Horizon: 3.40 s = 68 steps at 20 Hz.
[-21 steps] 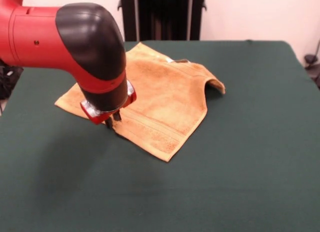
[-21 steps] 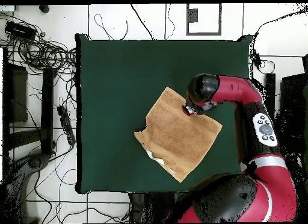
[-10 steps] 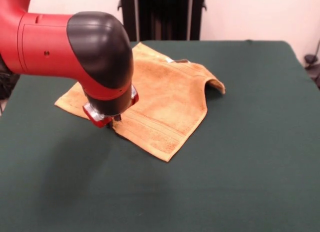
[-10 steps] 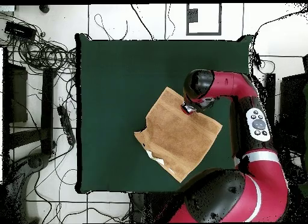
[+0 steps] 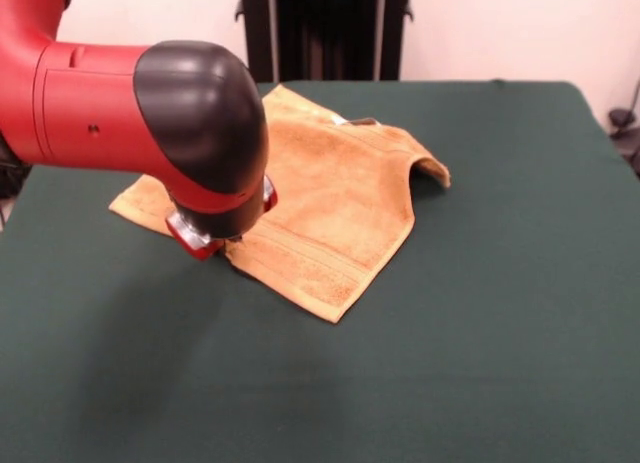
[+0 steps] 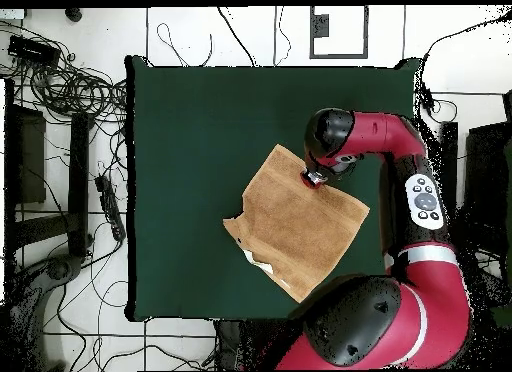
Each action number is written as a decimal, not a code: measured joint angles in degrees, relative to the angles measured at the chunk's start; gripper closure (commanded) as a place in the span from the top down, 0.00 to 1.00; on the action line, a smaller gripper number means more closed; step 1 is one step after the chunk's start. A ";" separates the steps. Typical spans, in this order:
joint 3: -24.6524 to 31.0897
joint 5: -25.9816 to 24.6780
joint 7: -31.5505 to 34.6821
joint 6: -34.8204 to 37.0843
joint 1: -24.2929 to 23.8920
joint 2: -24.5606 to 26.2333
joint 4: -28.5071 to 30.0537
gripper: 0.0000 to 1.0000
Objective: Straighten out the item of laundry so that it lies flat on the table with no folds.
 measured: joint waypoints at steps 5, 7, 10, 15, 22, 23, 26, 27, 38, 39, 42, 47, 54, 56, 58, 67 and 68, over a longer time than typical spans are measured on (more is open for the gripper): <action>0.34 -0.93 -2.77 1.98 0.47 0.68 -1.54 0.00; 0.49 -1.54 -4.14 2.73 0.73 0.86 -2.04 0.00; 0.54 -2.19 -5.25 3.08 1.04 0.89 -2.26 0.00; 0.54 -3.15 -5.34 3.07 1.46 0.71 -2.13 0.00; 0.41 -4.03 -5.34 1.24 1.60 -0.34 -0.29 0.00; 0.20 -4.15 -5.34 -0.69 1.49 -1.20 1.37 0.00; -0.10 -4.16 -5.35 -3.38 1.26 -2.38 3.65 0.00; -0.23 -4.18 -5.35 -5.07 1.06 -3.09 5.06 0.00; -0.41 -4.06 -5.35 -22.51 -2.81 -9.47 18.75 0.00; -0.42 -4.09 -5.35 -24.08 -3.16 -9.99 19.89 0.00; -0.42 -4.11 -5.35 -27.03 -3.87 -10.88 21.98 0.00; -0.44 -4.17 -5.35 -26.63 -3.62 -10.57 21.44 0.00; -0.34 -4.19 -5.35 -21.12 -2.37 -8.97 17.67 0.00; -0.30 -4.20 -5.35 -19.20 -1.93 -8.33 16.25 0.00; -0.23 -4.20 -5.35 -17.43 -1.60 -7.78 15.01 0.00; 0.64 -4.26 -5.37 -10.60 -0.83 -5.49 10.10 0.00; 0.69 -4.27 -5.41 -10.22 -0.76 -5.38 9.82 0.00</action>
